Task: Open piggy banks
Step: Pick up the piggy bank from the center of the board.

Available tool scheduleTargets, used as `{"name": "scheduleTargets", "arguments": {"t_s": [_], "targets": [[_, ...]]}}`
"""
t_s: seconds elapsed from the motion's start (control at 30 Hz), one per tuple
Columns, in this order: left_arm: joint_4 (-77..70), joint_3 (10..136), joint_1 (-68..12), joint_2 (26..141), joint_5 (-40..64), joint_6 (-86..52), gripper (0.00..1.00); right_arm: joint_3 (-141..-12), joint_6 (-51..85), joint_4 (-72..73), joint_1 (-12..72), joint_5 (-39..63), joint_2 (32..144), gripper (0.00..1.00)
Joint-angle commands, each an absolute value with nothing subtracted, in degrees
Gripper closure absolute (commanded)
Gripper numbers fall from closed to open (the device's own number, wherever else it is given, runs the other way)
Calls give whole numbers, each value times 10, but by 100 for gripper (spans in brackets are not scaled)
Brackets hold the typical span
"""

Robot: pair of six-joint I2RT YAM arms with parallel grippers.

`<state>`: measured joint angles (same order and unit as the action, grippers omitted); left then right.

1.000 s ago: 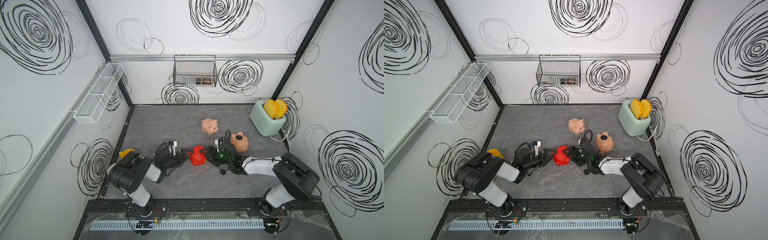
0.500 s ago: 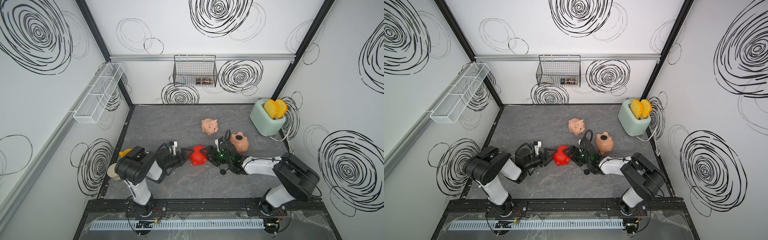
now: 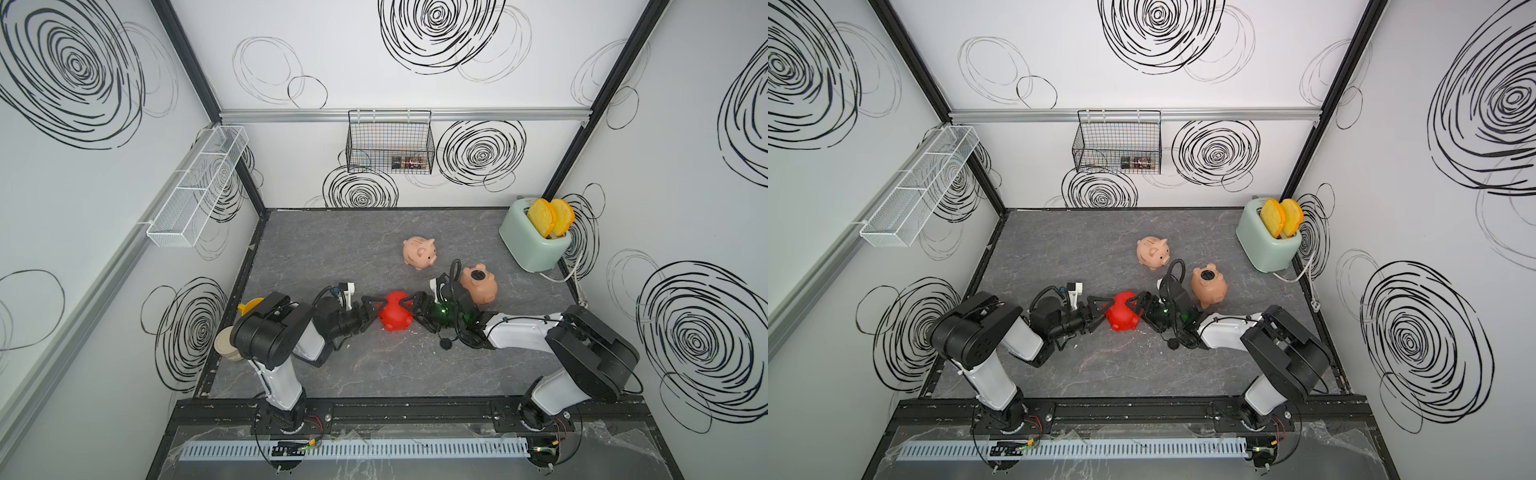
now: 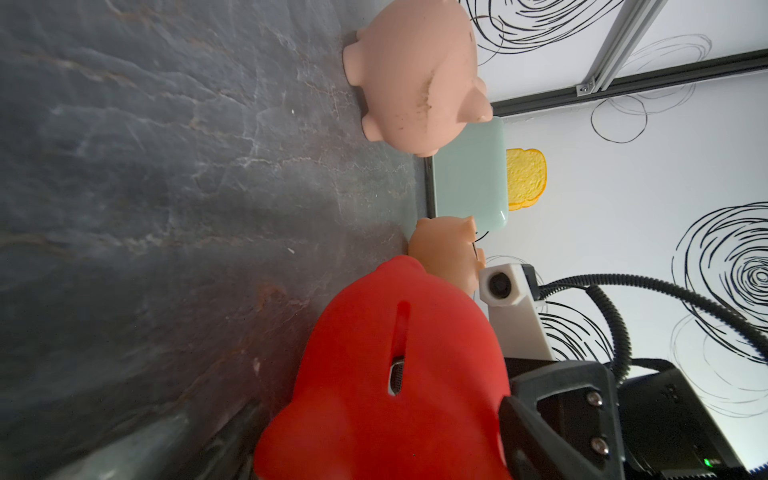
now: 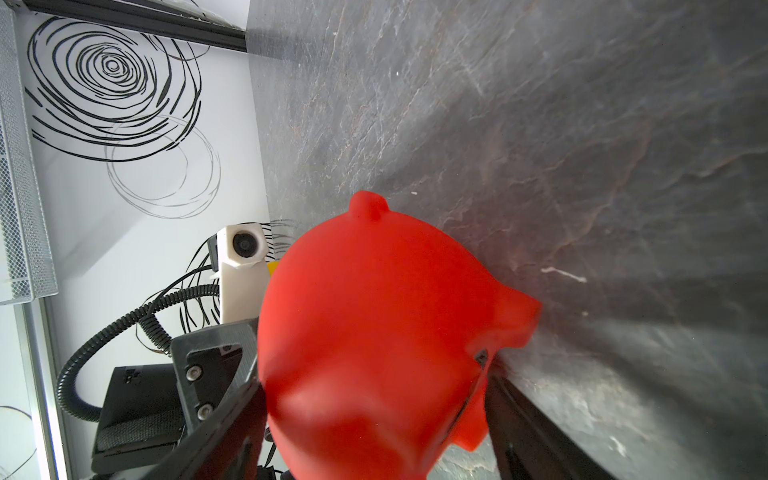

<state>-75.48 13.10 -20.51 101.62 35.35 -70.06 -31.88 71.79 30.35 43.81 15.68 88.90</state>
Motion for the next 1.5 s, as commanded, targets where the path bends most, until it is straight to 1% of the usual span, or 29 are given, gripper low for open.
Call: {"name": "scheduleTargets", "arguments": {"t_s": [0.0, 0.2, 0.23, 0.3, 0.33, 0.37, 0.5, 0.67, 0.83, 1.0, 1.27, 1.47], "targets": [[-796, 135, -210, 1023, 361, -709, 18, -304, 711, 204, 435, 137, 918, 14], [-770, 137, -210, 1009, 355, -701, 20, -312, 702, 200, 436, 136, 917, 13], [-763, 137, -210, 1005, 353, -697, 20, -313, 699, 205, 435, 139, 915, 12], [-742, 137, -209, 990, 347, -686, 20, -315, 691, 219, 433, 149, 904, 2], [-732, 138, -209, 983, 344, -681, 20, -316, 687, 224, 431, 155, 896, 0], [-720, 138, -209, 975, 340, -674, 20, -320, 681, 226, 429, 161, 885, 2], [-674, 141, -210, 940, 323, -653, 21, -344, 642, 197, 425, 161, 818, 2], [-579, 157, -213, 882, 293, -600, 21, -363, 575, 122, 425, 112, 731, 2], [-411, 207, -228, 807, 217, -499, 21, -353, 519, 70, 424, 63, 667, 1], [-248, 269, -262, 758, 98, -401, 21, -325, 475, 86, 417, 58, 625, 1], [-117, 340, -289, 733, -59, -316, 21, -310, 425, 65, 410, 36, 550, 0], [-75, 379, -296, 731, -141, -282, 21, -292, 397, 81, 394, 99, 496, 1]]}}
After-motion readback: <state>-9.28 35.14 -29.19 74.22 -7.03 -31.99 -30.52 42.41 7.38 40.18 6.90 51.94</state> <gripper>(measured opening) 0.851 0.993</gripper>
